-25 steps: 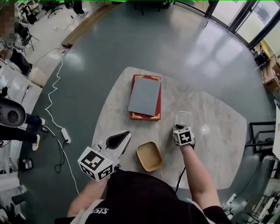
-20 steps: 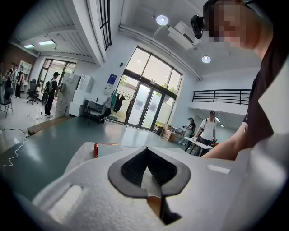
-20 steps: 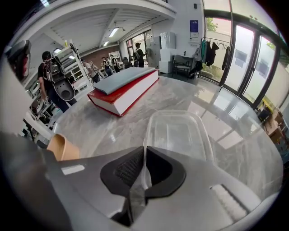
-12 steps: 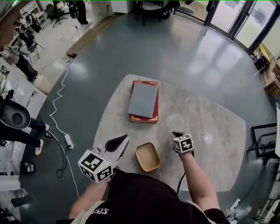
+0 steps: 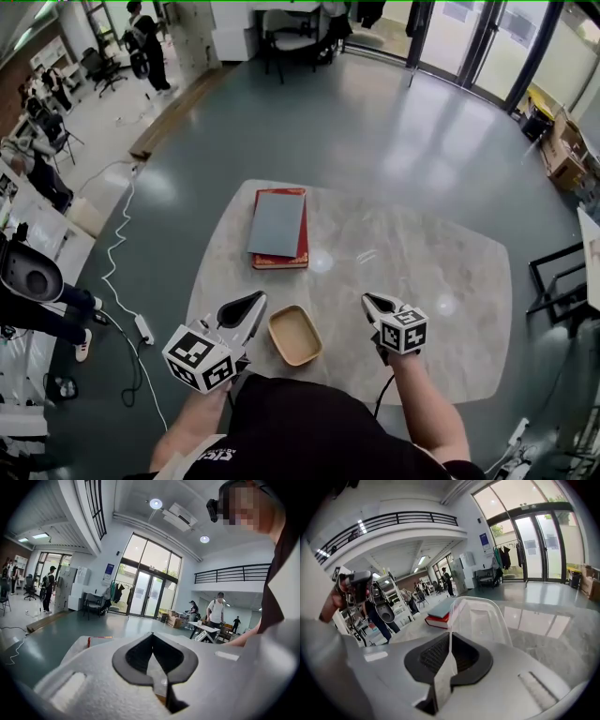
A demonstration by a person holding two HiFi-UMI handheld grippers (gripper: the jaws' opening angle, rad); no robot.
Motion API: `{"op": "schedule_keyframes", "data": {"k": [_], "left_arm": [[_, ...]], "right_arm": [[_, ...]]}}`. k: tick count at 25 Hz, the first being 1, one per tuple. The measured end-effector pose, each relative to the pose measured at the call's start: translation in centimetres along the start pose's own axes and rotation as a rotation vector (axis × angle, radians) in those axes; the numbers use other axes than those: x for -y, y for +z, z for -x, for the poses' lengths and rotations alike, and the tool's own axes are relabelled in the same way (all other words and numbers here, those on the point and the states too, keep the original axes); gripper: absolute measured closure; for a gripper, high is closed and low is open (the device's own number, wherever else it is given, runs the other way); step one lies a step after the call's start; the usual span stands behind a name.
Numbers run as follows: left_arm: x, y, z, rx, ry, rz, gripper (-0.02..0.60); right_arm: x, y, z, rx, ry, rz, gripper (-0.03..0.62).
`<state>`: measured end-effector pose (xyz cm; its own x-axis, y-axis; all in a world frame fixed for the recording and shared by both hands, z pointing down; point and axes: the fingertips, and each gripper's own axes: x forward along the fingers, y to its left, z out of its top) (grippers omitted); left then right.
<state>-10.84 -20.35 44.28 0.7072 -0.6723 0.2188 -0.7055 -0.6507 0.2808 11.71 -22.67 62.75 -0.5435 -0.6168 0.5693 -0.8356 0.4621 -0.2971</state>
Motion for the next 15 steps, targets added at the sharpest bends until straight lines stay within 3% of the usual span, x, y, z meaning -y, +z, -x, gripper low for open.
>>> {"op": "schedule_keyframes", "data": {"k": [7,15], "left_arm": [[2.8,2.1,-0.5,0.025,-0.023,-0.096,0.578],[2.2,4.2,0.3,0.040,-0.052,-0.149,0.578]], "right_arm": [[-2.9,4.5,6.4,0.202,0.054,0.012,0.576],[-6.9,9.9,12.2,0.416,0.061,0.037,0.576]]}}
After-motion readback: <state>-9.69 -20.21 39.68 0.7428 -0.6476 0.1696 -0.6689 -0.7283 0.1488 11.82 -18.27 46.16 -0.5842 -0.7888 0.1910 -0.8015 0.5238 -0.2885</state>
